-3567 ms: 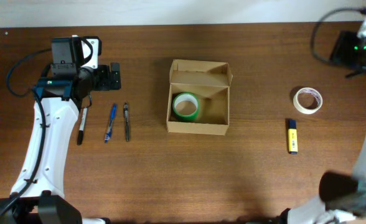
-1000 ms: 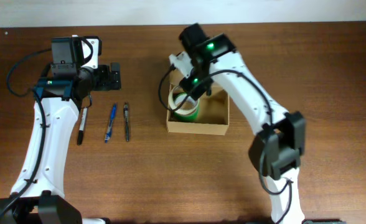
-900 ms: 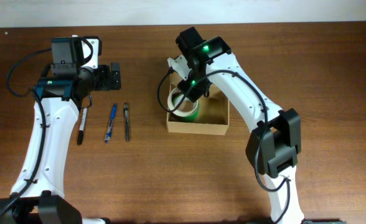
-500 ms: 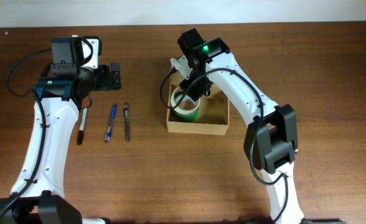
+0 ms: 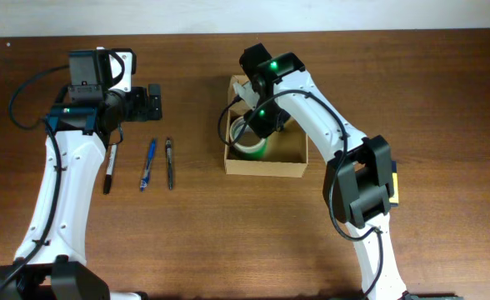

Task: Pack container
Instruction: 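Release the white tape and move the right gripper to the yellow highlighter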

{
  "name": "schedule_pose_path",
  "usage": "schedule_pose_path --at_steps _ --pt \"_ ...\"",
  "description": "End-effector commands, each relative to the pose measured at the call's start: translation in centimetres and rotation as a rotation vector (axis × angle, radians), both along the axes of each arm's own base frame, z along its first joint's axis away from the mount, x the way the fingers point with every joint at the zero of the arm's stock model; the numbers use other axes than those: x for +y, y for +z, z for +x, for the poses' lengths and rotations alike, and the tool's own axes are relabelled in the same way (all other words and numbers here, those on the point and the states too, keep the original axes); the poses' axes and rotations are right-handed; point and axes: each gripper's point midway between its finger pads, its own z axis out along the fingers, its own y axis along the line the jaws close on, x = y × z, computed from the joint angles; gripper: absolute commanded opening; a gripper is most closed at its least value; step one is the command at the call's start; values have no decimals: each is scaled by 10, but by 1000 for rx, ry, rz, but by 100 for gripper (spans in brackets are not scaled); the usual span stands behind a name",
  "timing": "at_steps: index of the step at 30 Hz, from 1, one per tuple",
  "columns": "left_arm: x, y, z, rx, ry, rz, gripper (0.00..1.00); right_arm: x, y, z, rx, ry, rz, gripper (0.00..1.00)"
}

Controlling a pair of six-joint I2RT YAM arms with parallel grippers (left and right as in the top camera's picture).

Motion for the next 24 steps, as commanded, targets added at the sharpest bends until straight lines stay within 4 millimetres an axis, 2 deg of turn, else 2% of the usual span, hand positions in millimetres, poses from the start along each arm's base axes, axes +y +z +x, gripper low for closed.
schedule_pose_path --at_steps 1,3,4,5,7,8,9,10,12,14,16,17,19,20,24 --pt "0 8 3 -20 -12 0 99 0 70 7 -136 -24 63 38" --pt "0 8 3 -20 -12 0 99 -4 111 4 -222 -26 93 42" --pt "0 8 3 -20 -13 0 99 -15 148 1 -312 -41 94 45" --pt "0 8 3 -20 -12 0 99 -22 165 0 -353 -66 94 46" --pt "0 8 3 -20 -12 0 99 -46 210 -6 -468 -139 102 48" --pt "0 8 3 -20 -12 0 99 -61 233 -10 -523 -180 109 48" --pt "0 8 3 -20 -12 0 99 -87 261 -16 -590 -249 123 49" --pt "0 8 3 -20 -12 0 99 -104 272 -19 -619 -294 131 49" --pt "0 8 3 -20 -13 0 99 -150 288 -23 -670 -427 132 49" --pt "0 8 3 -20 -12 0 99 -200 286 -27 -691 -554 101 53" --pt "0 8 3 -20 -12 0 99 -248 266 -35 -655 -700 57 58" --pt "0 8 3 -20 -12 0 99 -269 248 -40 -605 -782 43 58" --pt "0 8 3 -20 -13 0 99 -289 211 -51 -477 -869 52 58" --pt "0 8 3 -20 -12 0 99 -294 188 -57 -399 -896 68 57" --pt "0 8 3 -20 -13 0 99 -306 119 -74 -219 -958 70 58"
